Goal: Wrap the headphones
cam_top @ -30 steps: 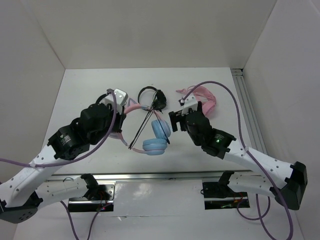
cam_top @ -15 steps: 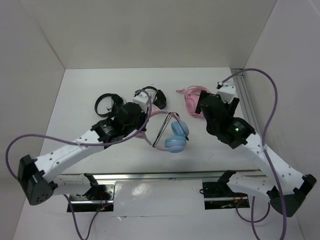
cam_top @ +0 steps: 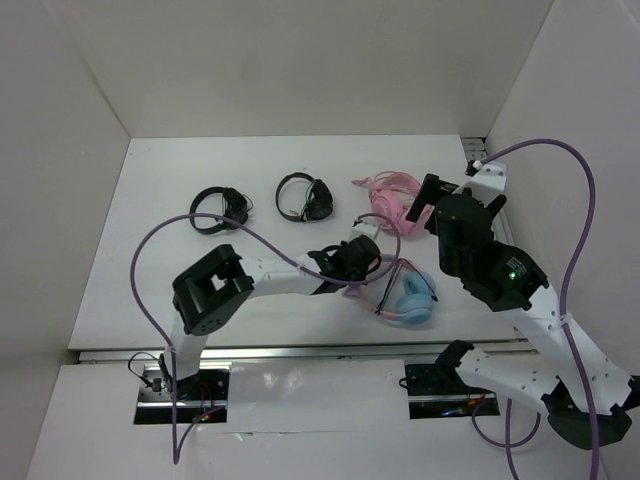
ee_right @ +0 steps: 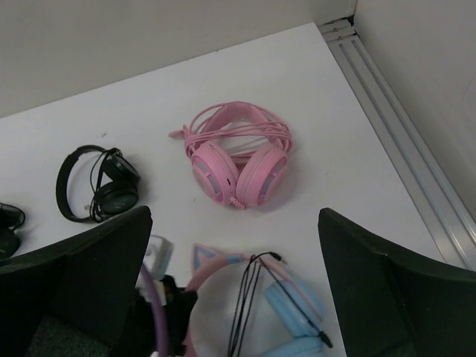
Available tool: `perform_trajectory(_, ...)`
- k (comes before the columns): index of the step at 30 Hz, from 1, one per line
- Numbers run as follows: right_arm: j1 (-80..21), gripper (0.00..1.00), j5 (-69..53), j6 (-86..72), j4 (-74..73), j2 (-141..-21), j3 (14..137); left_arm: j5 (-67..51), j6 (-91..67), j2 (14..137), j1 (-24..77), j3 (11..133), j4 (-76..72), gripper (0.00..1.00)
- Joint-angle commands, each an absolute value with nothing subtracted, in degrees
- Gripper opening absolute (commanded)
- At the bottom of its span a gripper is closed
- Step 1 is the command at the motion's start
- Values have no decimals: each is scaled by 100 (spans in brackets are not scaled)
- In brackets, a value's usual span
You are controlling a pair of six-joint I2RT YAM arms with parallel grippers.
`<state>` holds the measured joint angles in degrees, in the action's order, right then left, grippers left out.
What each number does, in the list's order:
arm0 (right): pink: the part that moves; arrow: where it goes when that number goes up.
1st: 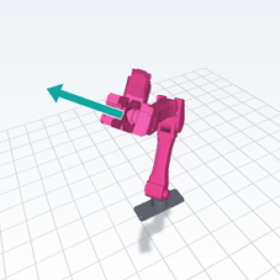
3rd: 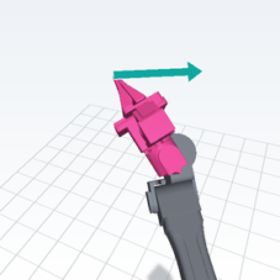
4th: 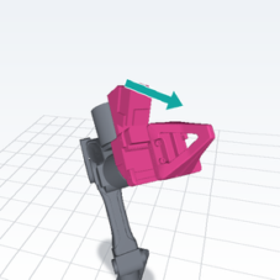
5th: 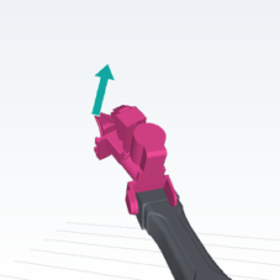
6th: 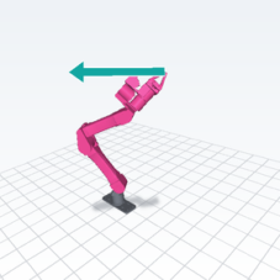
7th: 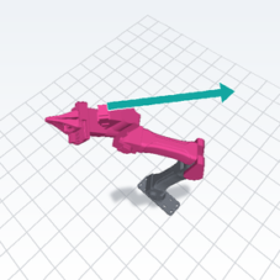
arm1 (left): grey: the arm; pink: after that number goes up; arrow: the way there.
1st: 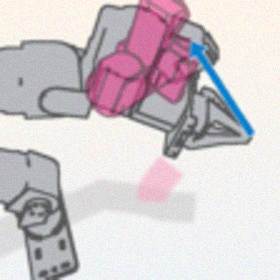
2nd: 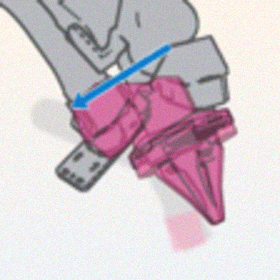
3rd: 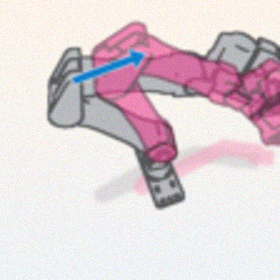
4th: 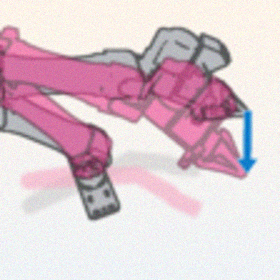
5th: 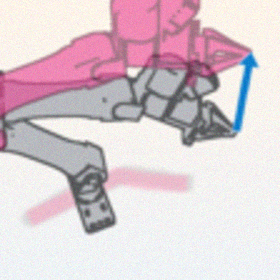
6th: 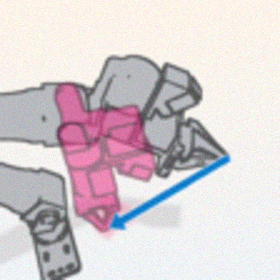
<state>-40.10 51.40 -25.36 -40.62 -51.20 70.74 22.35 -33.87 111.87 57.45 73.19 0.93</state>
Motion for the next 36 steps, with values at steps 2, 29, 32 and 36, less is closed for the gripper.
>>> perform_trajectory(2,-3981,100,4966,-2365,-4219,-5010,7207,2479,-4130,11732,5880,8199,-677,0)
perform_trajectory(29,-3981,100,3350,-2083,-3963,-4799,7083,3031,-4632,9734,5933,6663,-353,100)
perform_trajectory(32,-3981,100,3147,-2021,-4235,-4650,7320,3864,-4632,9046,5933,6574,691,100)
perform_trajectory(36,-3981,100,3094,-1961,-5113,-4649,7970,4702,-4986,7930,5679,6697,2687,100)
